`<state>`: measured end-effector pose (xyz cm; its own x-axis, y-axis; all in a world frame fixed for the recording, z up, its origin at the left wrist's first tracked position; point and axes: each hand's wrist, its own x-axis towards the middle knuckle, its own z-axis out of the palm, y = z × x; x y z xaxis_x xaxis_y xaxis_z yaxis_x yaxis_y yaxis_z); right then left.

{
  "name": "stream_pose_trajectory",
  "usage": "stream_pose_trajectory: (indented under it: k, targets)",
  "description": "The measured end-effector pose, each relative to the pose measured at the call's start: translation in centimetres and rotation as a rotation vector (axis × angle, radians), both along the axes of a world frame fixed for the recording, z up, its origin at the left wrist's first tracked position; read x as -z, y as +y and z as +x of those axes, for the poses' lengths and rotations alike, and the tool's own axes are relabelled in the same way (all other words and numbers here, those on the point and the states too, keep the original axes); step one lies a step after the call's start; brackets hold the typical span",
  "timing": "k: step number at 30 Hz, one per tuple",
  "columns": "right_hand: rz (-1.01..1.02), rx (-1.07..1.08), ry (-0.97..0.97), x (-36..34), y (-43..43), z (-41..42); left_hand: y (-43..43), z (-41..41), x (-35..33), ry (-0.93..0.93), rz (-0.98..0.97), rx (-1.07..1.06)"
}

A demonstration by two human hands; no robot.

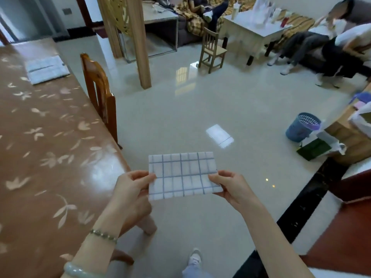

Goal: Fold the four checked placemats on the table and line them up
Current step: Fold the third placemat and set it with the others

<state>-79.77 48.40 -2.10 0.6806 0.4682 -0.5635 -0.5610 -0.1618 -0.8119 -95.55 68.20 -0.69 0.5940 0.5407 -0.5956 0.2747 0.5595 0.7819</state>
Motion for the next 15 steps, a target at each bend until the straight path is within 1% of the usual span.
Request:
stream_pose_trajectory:
  k: [2, 7, 11, 15]
  targets:
    - [-0.003, -0.086, 0.003, -0.4, 0.4, 3.4, 0.4, 2.4, 0.5, 0.039, 0.108, -0.004]
    - [0.001, -0.263, 0.022, -0.4, 3.7, 9.8, 2.2, 6.7, 1.0, 0.112, 0.18, -0.089]
    - [0.012, -0.274, 0.031, 0.4, 8.5, 14.0, 4.9, 10.1, 1.3, 0.128, 0.202, -0.192]
    - [-0.029, -0.275, 0.008, 1.0, 13.9, 19.0, 8.8, 14.7, 2.9, 0.117, 0.192, -0.267]
